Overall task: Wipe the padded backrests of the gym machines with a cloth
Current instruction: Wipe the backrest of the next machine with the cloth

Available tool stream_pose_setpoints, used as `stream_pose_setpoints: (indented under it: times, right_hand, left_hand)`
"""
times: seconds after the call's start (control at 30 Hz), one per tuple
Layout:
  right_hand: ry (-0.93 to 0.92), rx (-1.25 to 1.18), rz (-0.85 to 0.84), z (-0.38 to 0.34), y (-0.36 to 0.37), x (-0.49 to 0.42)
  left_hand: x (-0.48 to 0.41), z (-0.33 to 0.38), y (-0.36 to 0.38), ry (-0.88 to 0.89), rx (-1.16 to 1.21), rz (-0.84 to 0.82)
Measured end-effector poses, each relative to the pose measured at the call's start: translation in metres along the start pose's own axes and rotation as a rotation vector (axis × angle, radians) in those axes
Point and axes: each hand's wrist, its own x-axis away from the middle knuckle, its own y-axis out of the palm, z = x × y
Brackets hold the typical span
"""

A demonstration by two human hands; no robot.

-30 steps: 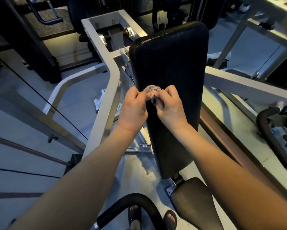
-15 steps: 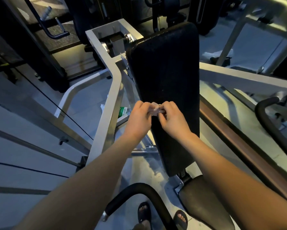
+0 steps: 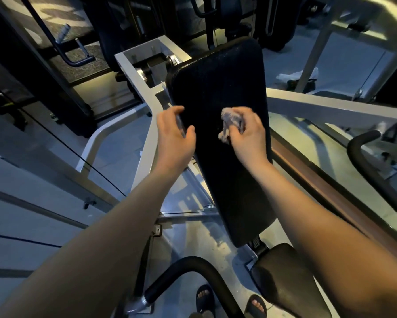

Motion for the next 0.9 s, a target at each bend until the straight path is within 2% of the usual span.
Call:
stream_pose_setpoints:
  times: [0.1, 0.27, 0.43, 0.5, 0.63, 0.73, 0.8, 0.9]
  right_hand:
    - [-0.014, 0.050, 0.076, -0.002, -0.001, -0.033]
    - [-0.165, 0.122, 0.033, -0.004, 0.020, -0.042]
    - [-0.189, 0.129, 0.053, 0.005, 0.029, -0.023]
    - [-0.189, 0.141, -0.003, 0.011, 0.033, -0.009]
    - [-0.222, 0.169, -0.217, 0.035, 0.041, 0.049]
    - [-0.172, 0.212, -0.294, 0.036, 0.035, 0.054]
    - [-0.147, 0.184, -0.256, 0.021, 0.026, 0.036]
    - [-0.105, 0.148, -0.054, -0.008, 0.011, -0.016]
  left_hand:
    - [-0.026, 0.001, -0.012, -0.053, -0.025, 0.002]
    - [-0.055, -0.001, -0.009, -0.064, -0.068, -0.171]
    - [-0.053, -0.007, 0.002, -0.076, 0.007, -0.134]
    - [-0.054, -0.009, 0.001, -0.071, 0.019, -0.140]
    - [-0.050, -0.007, 0.001, -0.070, 0.047, -0.150]
    - [-0.050, -0.007, -0.003, -0.063, 0.049, -0.158]
    - [-0.050, -0.008, -0.005, -0.045, 0.047, -0.172]
    - [-0.052, -0.011, -0.008, -0.025, 0.048, -0.191]
